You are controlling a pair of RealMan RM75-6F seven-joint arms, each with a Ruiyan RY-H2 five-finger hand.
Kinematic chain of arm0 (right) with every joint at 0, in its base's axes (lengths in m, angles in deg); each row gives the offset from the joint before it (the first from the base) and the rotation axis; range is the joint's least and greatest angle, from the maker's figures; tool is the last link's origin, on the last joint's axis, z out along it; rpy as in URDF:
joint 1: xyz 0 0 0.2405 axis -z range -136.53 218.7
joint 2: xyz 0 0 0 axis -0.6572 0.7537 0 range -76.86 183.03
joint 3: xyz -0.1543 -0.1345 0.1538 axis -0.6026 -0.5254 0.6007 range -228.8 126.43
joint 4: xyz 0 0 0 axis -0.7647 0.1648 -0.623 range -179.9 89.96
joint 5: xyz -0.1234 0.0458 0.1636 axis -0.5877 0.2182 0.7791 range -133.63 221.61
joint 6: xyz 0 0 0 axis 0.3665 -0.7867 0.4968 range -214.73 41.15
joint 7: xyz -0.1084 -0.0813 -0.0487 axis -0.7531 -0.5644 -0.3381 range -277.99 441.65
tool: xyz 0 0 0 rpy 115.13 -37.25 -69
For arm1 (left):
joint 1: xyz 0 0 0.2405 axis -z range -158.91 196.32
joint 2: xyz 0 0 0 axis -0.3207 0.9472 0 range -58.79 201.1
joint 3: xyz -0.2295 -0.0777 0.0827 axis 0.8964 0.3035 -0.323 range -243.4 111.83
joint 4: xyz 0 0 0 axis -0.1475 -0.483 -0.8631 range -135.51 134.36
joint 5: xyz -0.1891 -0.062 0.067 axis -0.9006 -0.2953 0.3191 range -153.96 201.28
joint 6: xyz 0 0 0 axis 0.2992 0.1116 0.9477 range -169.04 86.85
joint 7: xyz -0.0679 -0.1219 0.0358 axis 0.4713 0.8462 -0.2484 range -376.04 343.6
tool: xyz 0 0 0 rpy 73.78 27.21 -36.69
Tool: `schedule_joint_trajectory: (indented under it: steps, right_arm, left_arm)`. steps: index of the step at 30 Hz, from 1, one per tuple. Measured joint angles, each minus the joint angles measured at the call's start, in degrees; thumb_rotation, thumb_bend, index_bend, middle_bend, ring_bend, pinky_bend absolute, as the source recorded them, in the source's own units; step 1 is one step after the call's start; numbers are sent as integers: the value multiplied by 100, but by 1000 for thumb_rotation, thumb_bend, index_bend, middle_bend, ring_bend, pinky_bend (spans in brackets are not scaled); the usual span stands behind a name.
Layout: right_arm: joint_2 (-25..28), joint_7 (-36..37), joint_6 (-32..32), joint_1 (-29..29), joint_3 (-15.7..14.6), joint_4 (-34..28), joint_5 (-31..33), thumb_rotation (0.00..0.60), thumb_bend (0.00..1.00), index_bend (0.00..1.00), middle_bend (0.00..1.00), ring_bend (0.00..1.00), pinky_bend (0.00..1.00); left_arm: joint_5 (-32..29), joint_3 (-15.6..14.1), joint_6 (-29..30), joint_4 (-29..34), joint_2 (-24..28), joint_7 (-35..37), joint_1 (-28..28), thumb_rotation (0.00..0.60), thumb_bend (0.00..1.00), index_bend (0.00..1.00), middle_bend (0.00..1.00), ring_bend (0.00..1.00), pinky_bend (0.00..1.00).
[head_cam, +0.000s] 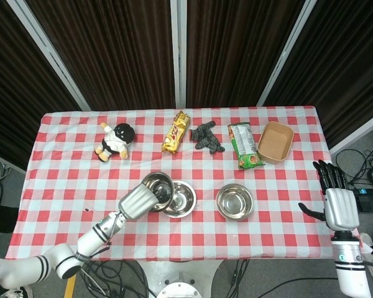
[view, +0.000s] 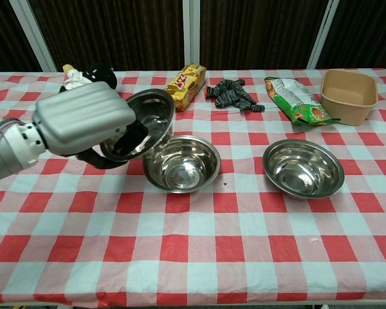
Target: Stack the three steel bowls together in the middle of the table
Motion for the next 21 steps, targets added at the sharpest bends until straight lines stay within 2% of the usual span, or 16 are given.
schedule_joint_trajectory:
  steps: [7, 14, 21]
  right_arm:
    - [-5, 316, -119, 59, 61, 192, -4, 600, 53, 31, 56, 0, 31]
    - [-8, 448, -126, 82, 81, 279, 19, 600, 53, 31, 58, 0, 31]
    - [-5, 569, -181, 136, 67, 341, -3, 600, 26, 31, 59, 0, 31]
  left_arm:
    - [-292, 87, -281, -13, -326, -342, 212, 600, 338, 719, 736, 948, 952]
    - [-384, -26, -197, 281, -401, -710, 172, 600, 338, 720, 736, 948, 952]
    - [-491, -102, -246, 229, -570, -766, 208, 600, 336, 716, 727, 947, 952]
